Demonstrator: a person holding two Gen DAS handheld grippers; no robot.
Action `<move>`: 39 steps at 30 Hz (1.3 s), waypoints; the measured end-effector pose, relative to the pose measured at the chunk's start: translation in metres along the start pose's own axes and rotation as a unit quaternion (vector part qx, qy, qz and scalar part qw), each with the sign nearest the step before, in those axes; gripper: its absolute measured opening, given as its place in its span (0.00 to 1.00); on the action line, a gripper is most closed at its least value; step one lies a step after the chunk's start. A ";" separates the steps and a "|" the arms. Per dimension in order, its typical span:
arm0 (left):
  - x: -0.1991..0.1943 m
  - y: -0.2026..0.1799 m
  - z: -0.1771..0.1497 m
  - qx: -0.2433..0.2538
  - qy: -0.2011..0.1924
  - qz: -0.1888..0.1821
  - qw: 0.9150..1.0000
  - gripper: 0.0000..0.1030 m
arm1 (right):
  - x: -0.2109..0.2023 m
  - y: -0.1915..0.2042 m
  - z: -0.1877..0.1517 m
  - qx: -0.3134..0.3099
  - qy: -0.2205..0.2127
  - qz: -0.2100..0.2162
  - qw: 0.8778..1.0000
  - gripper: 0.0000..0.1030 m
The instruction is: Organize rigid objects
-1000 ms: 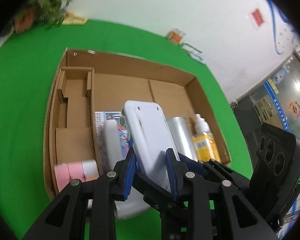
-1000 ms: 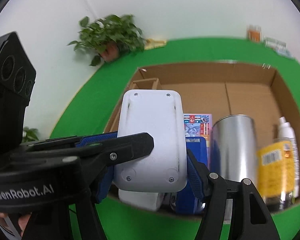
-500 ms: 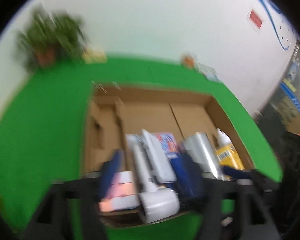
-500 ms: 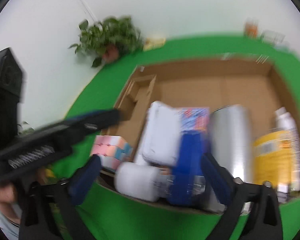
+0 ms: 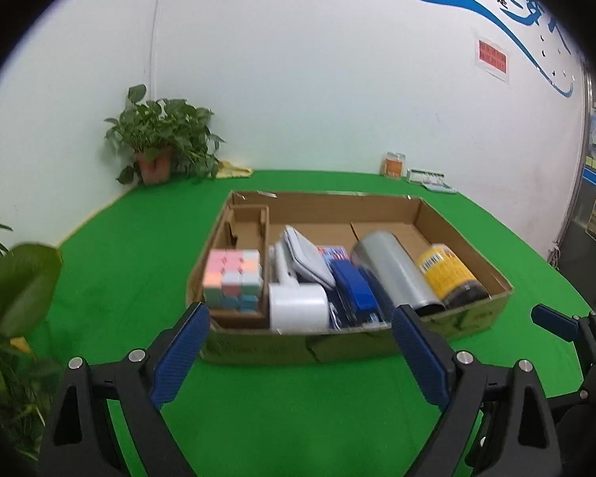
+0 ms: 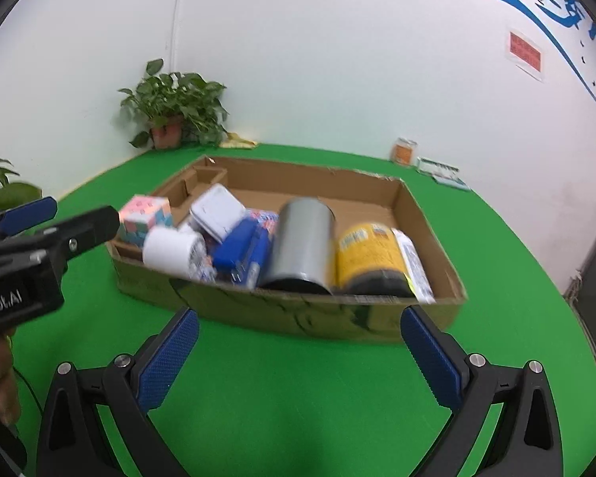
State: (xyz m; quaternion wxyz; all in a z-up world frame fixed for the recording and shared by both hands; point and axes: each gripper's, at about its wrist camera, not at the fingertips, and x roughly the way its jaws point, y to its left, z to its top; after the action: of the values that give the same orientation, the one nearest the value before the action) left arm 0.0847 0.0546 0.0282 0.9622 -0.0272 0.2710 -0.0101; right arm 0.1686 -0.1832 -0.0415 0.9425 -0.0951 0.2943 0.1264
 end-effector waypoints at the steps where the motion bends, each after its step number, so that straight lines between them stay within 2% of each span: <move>1: -0.001 -0.002 -0.001 0.000 0.002 0.000 1.000 0.90 | -0.004 -0.004 -0.007 0.000 0.002 -0.001 1.000 0.99; 6: -0.011 -0.011 -0.012 -0.003 -0.002 0.011 1.000 0.90 | -0.018 -0.015 -0.025 0.010 0.003 0.000 1.000 0.99; 13: -0.024 -0.016 -0.021 -0.005 0.007 0.015 1.000 0.90 | -0.031 -0.019 -0.032 0.028 -0.005 0.013 1.000 0.99; 19: -0.027 -0.023 -0.024 0.006 0.014 0.010 1.000 0.90 | -0.040 -0.016 -0.036 0.010 -0.017 -0.008 1.000 0.99; 26: -0.029 -0.027 -0.031 0.011 0.020 0.013 1.000 0.90 | -0.041 -0.018 -0.044 0.022 -0.008 0.006 1.000 0.99; 37: -0.026 -0.028 -0.038 0.005 0.029 0.009 1.000 0.90 | -0.039 -0.014 -0.048 0.024 -0.001 -0.001 1.000 0.99; 39: -0.028 -0.028 -0.039 0.009 0.020 0.009 1.000 0.90 | -0.038 -0.013 -0.048 0.027 -0.001 0.000 1.000 0.99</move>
State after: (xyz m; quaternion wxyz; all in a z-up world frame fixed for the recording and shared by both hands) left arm 0.0402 0.0259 0.0112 0.9567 -0.0158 0.2907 -0.0048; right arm 0.1169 -0.2148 -0.0564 0.9450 -0.0696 0.2965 0.1188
